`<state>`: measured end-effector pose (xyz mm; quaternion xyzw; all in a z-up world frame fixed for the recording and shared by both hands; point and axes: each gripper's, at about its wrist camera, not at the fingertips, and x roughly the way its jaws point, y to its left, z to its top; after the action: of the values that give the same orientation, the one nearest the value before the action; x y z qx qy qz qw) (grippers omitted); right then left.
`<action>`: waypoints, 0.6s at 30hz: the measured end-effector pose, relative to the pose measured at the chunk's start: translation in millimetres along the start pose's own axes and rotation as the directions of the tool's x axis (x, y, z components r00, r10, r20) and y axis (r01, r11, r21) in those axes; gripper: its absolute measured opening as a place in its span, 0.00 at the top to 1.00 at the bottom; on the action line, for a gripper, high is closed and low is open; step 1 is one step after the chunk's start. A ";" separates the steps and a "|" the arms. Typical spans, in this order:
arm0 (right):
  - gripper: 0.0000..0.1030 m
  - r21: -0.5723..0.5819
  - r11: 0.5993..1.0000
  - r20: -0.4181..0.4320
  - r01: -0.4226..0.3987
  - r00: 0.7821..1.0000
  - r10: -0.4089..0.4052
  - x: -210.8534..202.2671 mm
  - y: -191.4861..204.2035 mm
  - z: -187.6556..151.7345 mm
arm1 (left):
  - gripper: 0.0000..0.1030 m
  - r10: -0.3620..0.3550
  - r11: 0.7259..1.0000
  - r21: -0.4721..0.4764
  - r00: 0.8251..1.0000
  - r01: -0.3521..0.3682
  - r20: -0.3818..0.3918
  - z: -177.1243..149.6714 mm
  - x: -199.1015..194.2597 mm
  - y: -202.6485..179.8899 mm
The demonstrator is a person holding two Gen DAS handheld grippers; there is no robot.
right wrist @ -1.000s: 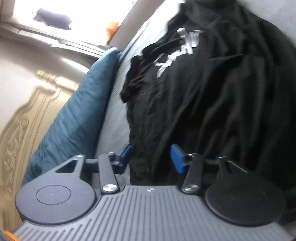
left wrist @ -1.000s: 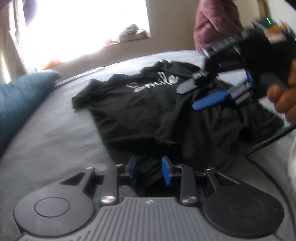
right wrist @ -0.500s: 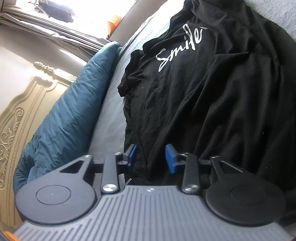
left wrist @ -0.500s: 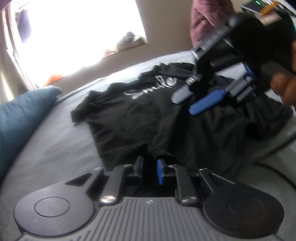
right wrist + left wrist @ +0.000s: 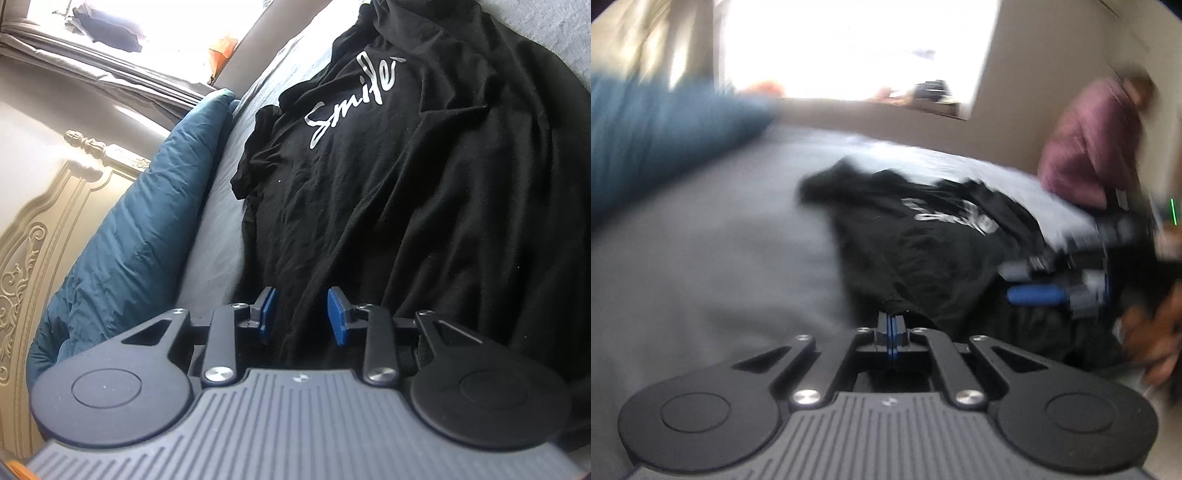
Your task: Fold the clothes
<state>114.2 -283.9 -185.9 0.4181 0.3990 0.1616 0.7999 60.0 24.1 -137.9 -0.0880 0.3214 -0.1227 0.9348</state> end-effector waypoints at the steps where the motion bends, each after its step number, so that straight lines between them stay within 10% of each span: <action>1: 0.71 0.005 1.000 0.001 0.002 1.000 -0.002 0.3 -0.6 0.2 | 0.99 0.002 0.997 -0.077 1.000 -0.003 -0.009 0.1 -3.6 13.2; 5: 0.71 0.031 1.000 0.008 0.002 1.000 -0.002 -0.6 -3.9 1.1 | 0.99 0.017 0.925 -0.379 0.999 -0.032 -0.042 -8.7 -12.6 72.3; 11: 0.71 0.059 0.998 0.015 0.004 1.000 -0.005 -0.9 -6.9 1.2 | 0.99 0.022 0.814 -0.576 0.994 -0.081 -0.109 -35.6 -11.8 110.1; 18: 0.71 0.068 0.998 0.022 -0.001 1.000 0.000 -2.8 -7.8 0.6 | 0.99 0.045 0.843 -0.512 0.970 -0.164 -0.237 -31.1 -5.5 114.5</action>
<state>112.3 -290.5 -190.6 0.4468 0.3952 0.1436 0.7896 56.2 132.3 -186.8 -0.3099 0.4466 0.0128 0.8393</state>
